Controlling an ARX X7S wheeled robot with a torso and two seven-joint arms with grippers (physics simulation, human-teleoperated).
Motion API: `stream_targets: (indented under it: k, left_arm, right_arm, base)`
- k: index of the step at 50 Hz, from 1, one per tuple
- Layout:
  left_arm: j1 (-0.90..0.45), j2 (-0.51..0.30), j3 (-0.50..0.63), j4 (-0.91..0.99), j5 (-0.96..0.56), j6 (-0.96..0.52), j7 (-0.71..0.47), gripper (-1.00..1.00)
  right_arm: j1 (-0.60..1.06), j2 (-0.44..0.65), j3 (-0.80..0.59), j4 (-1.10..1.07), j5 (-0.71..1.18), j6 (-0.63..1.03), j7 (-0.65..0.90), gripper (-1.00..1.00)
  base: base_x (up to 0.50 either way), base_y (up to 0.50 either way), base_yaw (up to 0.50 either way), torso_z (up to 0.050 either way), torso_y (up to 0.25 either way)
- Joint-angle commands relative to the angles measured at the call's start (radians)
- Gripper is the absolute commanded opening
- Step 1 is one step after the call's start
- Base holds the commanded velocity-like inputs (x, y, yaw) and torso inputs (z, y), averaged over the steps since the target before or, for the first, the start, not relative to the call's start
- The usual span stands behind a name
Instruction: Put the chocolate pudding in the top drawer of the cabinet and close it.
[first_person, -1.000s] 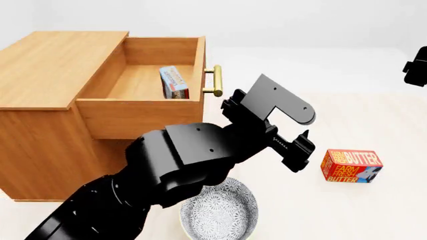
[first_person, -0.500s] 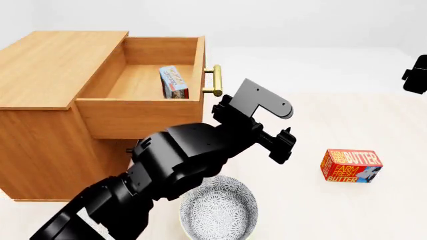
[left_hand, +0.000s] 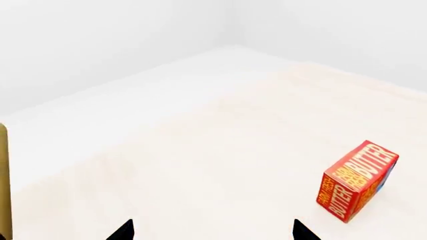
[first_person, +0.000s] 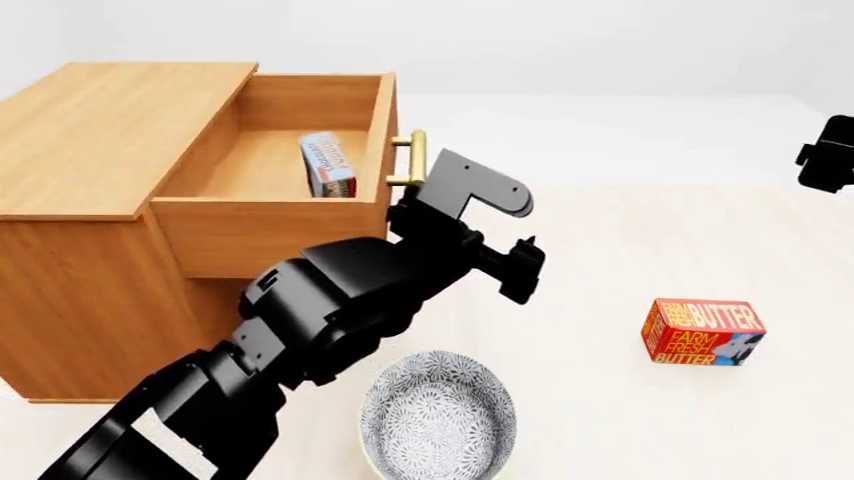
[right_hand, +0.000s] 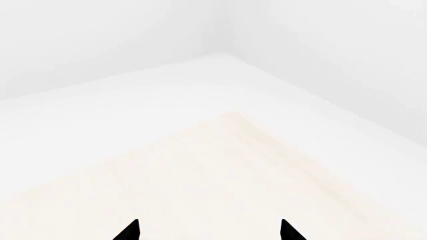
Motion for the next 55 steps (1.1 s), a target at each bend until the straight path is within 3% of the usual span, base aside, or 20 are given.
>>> stream_targets:
  k: [1, 20, 41, 55]
  left_arm:
    - [0.0, -0.044, -0.013, -0.014, 0.008, 0.01, -0.003, 1.0]
    - [-0.024, -0.168, -0.051, 0.027, -0.009, -0.011, -0.007, 1.0]
    - [-0.018, -0.265, -0.09, 0.004, -0.017, -0.006, -0.012, 1.0]
    - [-0.013, -0.337, -0.12, 0.001, -0.024, -0.005, -0.023, 1.0]
  right_arm:
    - [-0.017, -0.023, 0.005, 0.01, 0.002, -0.011, -0.005, 1.0]
    - [-0.074, -0.07, 0.011, 0.034, 0.007, -0.051, -0.037, 1.0]
    - [-0.099, -0.217, 0.023, 0.153, 0.012, -0.05, -0.103, 1.0]
    - [-0.095, -0.215, 0.027, 0.146, 0.008, -0.042, -0.103, 1.0]
  base:
    - [0.0, 0.0, 0.0, 0.0, 0.0]
    - [0.0, 0.0, 0.0, 0.0, 0.0]
    - [0.0, 0.0, 0.0, 0.0, 0.0]
    - [0.0, 0.0, 0.0, 0.0, 0.0]
